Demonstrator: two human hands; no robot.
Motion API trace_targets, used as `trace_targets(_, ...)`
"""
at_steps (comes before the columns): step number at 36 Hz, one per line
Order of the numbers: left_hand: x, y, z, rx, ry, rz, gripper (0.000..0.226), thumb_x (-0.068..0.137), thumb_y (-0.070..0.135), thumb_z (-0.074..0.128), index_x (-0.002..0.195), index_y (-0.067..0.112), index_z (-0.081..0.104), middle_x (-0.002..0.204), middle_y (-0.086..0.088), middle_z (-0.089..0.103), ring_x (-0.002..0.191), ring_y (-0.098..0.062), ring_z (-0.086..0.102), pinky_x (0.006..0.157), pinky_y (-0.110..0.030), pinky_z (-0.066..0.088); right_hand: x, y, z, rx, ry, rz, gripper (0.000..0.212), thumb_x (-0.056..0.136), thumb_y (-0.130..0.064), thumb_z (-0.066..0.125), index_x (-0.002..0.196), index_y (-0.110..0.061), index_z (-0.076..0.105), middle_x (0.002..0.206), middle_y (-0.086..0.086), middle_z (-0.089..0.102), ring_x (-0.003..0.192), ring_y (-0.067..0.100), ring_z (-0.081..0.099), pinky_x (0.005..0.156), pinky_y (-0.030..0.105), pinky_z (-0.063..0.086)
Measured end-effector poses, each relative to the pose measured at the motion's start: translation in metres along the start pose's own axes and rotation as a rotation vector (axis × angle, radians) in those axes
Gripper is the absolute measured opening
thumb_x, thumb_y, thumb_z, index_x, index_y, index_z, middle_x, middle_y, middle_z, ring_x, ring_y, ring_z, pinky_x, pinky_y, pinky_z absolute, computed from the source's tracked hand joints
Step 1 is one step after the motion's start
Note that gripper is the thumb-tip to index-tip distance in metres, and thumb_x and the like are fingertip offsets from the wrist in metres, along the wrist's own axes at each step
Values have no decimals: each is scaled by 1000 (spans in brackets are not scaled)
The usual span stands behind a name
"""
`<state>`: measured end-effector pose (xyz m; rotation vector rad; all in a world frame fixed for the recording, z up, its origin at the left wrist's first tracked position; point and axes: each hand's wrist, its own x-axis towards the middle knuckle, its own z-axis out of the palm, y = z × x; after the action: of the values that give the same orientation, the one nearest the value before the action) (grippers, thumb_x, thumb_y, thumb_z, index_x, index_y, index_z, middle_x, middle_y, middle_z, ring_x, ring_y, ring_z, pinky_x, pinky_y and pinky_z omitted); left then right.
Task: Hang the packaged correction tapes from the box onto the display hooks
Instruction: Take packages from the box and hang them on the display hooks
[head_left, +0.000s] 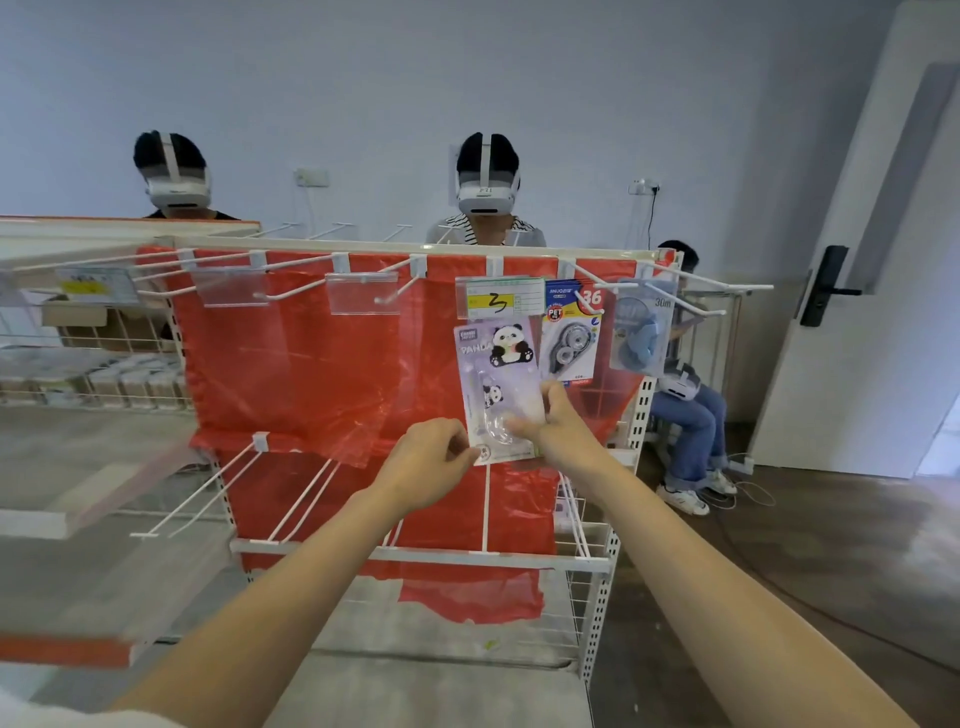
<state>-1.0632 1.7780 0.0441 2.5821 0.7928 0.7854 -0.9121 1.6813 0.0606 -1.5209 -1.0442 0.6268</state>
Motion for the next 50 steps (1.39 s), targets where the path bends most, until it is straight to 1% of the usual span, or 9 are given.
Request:
trace_targets(6,2,-1,6,-60,29,-34,12,89,25,64,84,14,64,80,4,64,75,-11,60,64,-19,42,2,2,-3,-43,-3,-53,29,88,-23,66,99,-36,42,96,2,60,93,25,61,91,61,47)
trace_targets(14,7,1,8,-214,89,-93,19,90,29,64,81,14,56,67,10,56,60,-1,51,55,-10,38,6,-5,2,-69,31,-127,35,91,-23,63,115,-23,37,102,11,59,89,21,55,85,39,46)
trace_targets(20,12,2,6,-263,68,-147,19,92,27,60,81,12,56,78,-6,67,76,-22,63,71,-33,49,9,-5,2,-35,54,-87,35,91,-27,63,116,-20,39,118,9,60,109,26,58,88,32,45)
trace_targets(26,11,0,9,-200,17,-162,32,98,31,49,77,8,54,79,-11,69,75,-28,60,66,-35,44,14,-1,2,-29,50,-47,30,93,-29,61,115,-18,44,105,-6,58,97,11,56,79,26,41)
trace_targets(33,20,-3,4,15,-46,-129,11,92,24,55,94,15,61,87,0,64,85,-22,61,76,-35,50,43,-6,0,-126,107,-28,40,95,-23,57,124,-2,39,113,12,47,79,11,50,43,11,44)
trace_targets(39,19,-13,-9,189,-47,-84,13,91,24,53,100,16,59,97,1,63,93,-21,58,83,-37,49,75,-15,-2,-275,102,80,40,97,-19,51,128,-1,33,104,14,51,56,18,59,42,17,47)
trace_targets(43,19,-23,-22,257,-29,-99,16,91,23,53,104,14,59,103,-2,62,97,-23,57,86,-37,48,104,-16,3,-360,88,150,35,96,-19,50,123,0,40,49,10,62,37,19,62,29,15,36)
trace_targets(48,19,-38,-32,319,-40,-112,19,92,24,53,107,14,58,105,-3,60,98,-25,57,86,-40,49,126,-15,6,-380,99,145,37,99,-20,46,128,1,40,74,17,49,36,19,62,28,13,32)
trace_targets(50,20,-43,-32,338,-58,-110,20,92,24,52,109,14,58,106,-3,60,99,-24,58,87,-39,49,130,-10,7,-406,123,143,42,99,-22,47,131,4,38,98,19,55,64,28,70,27,14,33)
